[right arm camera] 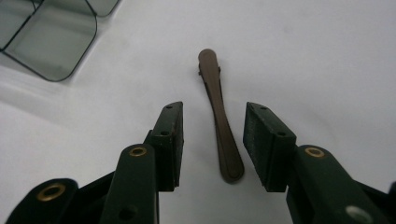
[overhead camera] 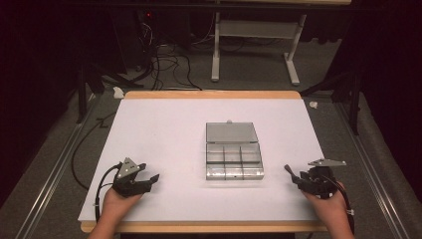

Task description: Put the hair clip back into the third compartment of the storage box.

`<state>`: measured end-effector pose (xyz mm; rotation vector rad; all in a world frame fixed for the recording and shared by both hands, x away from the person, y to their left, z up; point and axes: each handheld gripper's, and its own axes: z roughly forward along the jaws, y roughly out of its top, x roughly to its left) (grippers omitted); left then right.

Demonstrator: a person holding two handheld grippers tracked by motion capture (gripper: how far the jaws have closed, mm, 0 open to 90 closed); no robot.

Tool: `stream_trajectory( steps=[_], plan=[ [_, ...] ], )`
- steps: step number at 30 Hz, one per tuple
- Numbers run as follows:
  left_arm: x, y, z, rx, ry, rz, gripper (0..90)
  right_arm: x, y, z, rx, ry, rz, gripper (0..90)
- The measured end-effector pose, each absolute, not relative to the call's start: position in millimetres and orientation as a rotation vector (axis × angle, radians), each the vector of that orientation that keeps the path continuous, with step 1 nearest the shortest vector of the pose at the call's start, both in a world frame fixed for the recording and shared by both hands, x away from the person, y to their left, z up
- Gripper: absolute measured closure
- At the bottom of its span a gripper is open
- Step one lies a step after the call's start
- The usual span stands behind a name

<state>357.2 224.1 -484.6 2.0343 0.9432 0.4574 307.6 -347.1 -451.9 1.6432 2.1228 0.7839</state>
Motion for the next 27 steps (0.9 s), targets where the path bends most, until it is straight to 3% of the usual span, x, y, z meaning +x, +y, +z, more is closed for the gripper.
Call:
stream_trajectory(
  steps=[27],
  plan=[
    [357.1,226.0,-484.4,2.011,0.954,0.451,30.9,312.6,-339.1,-438.3,1.664,2.275,0.632,58.2]
  ],
)
